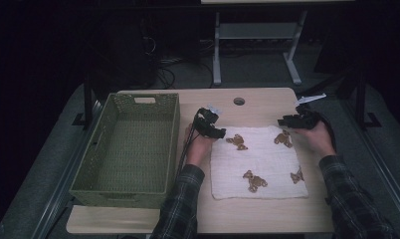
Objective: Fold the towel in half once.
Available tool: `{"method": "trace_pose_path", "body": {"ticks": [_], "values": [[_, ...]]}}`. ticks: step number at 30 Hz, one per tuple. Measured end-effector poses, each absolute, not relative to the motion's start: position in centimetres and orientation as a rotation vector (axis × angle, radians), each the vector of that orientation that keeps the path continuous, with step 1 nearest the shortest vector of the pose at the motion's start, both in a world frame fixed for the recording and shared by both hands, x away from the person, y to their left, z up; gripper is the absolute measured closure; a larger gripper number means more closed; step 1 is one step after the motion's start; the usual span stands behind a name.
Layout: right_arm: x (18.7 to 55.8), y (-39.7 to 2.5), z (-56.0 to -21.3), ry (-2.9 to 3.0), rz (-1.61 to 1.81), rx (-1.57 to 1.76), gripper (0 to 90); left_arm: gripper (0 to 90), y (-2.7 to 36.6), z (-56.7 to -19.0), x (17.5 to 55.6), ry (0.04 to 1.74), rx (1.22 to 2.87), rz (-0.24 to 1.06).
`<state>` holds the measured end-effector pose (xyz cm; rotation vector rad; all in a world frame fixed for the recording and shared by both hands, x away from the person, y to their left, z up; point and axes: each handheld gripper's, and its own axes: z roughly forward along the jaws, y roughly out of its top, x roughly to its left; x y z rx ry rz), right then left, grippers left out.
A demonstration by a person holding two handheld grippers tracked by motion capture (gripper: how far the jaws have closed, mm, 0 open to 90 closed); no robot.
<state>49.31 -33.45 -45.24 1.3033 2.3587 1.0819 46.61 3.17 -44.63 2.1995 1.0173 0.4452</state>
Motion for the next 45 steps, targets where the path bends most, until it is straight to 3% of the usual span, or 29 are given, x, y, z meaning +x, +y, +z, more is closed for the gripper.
{"method": "trace_pose_path", "body": {"ticks": [13,14,15,16,18,20,21,24,25,26,29,45], "values": [[48.1,-33.2,-47.2,2.414,1.056,1.264,61.7,34.7,3.3,-46.0,47.4,1.058,2.222,0.436],[47.9,-33.2,-47.2,2.421,1.060,1.246,67.5,35.4,3.4,-46.2,47.7,1.061,2.223,0.433],[47.9,-33.2,-47.2,2.421,1.060,1.246,67.5,36.8,3.4,-46.2,47.7,1.061,2.223,0.433],[47.9,-33.1,-47.3,2.439,1.077,1.228,76.3,38.2,3.4,-46.3,47.8,1.060,2.229,0.438],[47.8,-33.0,-47.3,2.443,1.081,1.242,79.2,40.4,3.5,-46.4,47.8,1.060,2.226,0.433],[47.7,-32.8,-47.2,2.455,1.082,1.238,85.9,45.2,3.5,-46.6,48.0,1.058,2.231,0.429],[47.7,-32.7,-47.2,2.458,1.065,1.219,88.3,52.6,3.6,-46.6,48.1,1.052,2.223,0.403],[47.6,-32.7,-47.0,2.429,1.048,1.234,89.0,64.2,3.6,-46.6,48.1,1.043,2.226,0.392],[47.6,-32.7,-47.0,2.429,1.048,1.234,89.0,64.2,3.6,-46.6,48.1,1.035,2.226,0.377],[47.5,-33.0,-46.7,2.396,1.059,1.238,89.2,74.7,3.6,-46.6,48.2,1.035,2.220,0.363],[47.6,-33.3,-46.3,2.370,1.084,1.237,89.2,83.8,3.5,-46.4,48.1,1.040,2.219,0.365],[45.7,-35.1,-43.0,2.241,1.189,1.218,89.4,85.8,4.1,-42.4,46.5,0.991,2.121,0.394]]}}
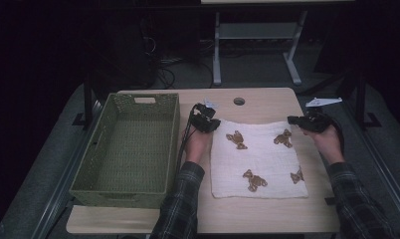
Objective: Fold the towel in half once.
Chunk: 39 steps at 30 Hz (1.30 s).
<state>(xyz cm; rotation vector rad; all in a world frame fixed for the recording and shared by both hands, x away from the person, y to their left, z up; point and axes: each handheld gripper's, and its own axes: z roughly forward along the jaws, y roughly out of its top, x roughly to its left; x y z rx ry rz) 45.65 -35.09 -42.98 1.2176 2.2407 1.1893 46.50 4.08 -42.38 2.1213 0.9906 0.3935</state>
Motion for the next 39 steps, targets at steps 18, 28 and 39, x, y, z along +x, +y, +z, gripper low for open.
{"method": "trace_pose_path", "body": {"ticks": [18,28,39], "values": [[39.8,-35.2,-42.0,2.245,1.190,1.159,89.3,85.8,4.2,-41.6,41.6,0.956,2.132,0.408],[36.4,-35.7,-42.7,2.263,1.169,1.185,89.3,85.8,4.9,-42.2,38.9,0.930,2.129,0.440],[33.6,-35.9,-43.1,2.285,1.182,1.195,89.2,85.6,5.2,-42.8,36.1,0.869,2.127,0.404]]}}
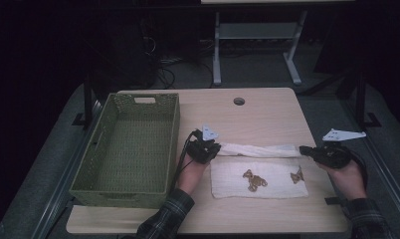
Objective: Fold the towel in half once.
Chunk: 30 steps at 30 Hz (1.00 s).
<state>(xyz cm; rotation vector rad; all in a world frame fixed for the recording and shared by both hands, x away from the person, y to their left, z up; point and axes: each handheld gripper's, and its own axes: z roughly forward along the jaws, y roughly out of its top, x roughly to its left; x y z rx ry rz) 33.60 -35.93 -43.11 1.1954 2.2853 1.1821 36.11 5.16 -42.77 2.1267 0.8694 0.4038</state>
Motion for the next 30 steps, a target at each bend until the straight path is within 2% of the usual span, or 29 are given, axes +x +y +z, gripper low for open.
{"method": "trace_pose_path", "body": {"ticks": [30], "values": [[27.2,-37.0,-43.8,2.352,1.205,1.156,89.1,85.4,6.5,-42.9,29.7,0.784,2.150,0.341]]}}
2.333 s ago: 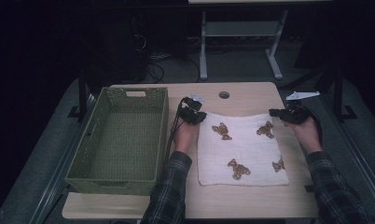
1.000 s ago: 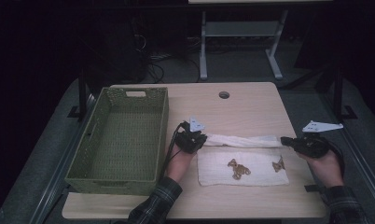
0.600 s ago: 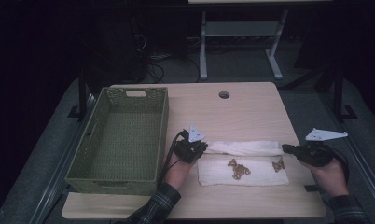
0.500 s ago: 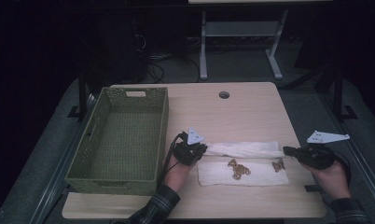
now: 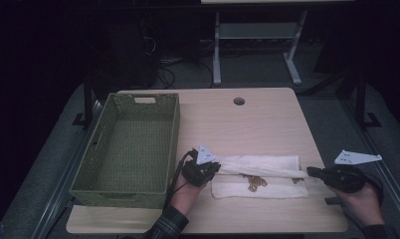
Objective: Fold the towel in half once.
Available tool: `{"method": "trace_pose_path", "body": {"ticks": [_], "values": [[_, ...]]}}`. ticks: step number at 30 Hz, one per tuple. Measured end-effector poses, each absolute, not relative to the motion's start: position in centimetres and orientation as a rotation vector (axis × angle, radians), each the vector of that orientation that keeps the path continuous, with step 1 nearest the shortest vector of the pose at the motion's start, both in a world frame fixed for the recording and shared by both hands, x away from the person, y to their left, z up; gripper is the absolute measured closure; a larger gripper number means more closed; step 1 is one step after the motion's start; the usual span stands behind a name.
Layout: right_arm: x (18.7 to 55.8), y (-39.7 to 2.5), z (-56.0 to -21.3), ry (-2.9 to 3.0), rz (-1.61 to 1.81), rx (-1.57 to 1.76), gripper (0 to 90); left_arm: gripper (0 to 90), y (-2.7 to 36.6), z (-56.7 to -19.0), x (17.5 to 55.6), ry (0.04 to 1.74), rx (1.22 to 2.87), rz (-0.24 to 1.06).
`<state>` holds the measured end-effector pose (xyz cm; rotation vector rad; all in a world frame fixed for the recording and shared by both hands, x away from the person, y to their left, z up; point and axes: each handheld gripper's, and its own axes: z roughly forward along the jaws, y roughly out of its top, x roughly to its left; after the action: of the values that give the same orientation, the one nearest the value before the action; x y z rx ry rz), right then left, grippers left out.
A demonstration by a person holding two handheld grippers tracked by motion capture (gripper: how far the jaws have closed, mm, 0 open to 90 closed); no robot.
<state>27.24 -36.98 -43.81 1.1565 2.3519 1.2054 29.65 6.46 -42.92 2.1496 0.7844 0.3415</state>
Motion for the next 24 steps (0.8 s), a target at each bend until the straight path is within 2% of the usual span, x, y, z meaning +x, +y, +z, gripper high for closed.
{"method": "trace_pose_path", "body": {"ticks": [19,24], "values": [[24.9,-37.1,-44.5,2.417,1.171,1.162,89.0,85.1,6.5,-44.1,27.4,0.793,2.200,0.261],[24.7,-36.9,-44.9,2.470,1.167,1.160,86.7,76.5,6.6,-44.0,27.1,0.800,2.194,0.255]]}}
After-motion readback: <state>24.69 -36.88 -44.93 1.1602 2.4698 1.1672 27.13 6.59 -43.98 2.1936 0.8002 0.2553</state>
